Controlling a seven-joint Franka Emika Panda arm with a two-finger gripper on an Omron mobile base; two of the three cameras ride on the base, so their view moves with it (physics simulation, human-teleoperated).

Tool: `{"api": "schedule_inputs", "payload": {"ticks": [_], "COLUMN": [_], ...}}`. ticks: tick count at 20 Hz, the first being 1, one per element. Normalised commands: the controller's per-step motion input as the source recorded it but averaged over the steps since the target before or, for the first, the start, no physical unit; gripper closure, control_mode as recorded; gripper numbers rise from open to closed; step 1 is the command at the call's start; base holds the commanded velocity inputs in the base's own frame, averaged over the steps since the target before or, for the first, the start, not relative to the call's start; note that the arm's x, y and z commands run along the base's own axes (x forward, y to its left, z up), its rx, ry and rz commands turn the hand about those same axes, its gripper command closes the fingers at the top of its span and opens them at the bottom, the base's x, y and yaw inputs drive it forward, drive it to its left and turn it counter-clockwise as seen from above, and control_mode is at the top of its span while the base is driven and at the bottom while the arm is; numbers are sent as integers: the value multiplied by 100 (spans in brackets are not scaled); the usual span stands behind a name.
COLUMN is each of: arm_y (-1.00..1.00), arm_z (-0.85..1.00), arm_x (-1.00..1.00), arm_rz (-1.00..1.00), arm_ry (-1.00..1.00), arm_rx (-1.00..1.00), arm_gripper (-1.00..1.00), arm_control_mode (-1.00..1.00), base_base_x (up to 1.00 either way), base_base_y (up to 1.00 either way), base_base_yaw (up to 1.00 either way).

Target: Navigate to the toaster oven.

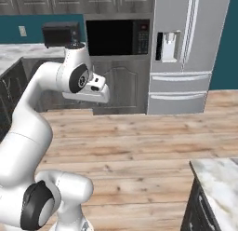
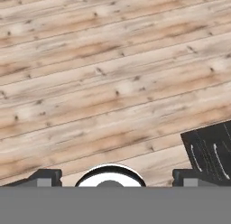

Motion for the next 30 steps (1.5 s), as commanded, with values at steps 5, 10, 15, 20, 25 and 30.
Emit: {"api": "schedule_inputs", "payload": {"ticks": [5, 10, 15, 20, 25, 30], "arm_y": [0, 0, 0, 0, 0, 0], "arm_z": [0, 0, 0, 0, 0, 0], "arm_x": [0, 0, 0, 0, 0, 0], "arm_rz": [0, 0, 0, 0, 0, 0], "arm_ry": [0, 0, 0, 0, 0, 0], "arm_rx": [0, 0, 0, 0, 0, 0], "arm_gripper": [-100, -100, -100, -100, -100, -100], "arm_control_mode": [100, 100, 100, 100, 100, 100], "base_base_x": [0, -3, 0, 0, 30, 56], "base_base_y": [46, 26, 97, 53, 41, 38], "base_base_yaw": [33, 0, 5, 2, 7, 17]}}
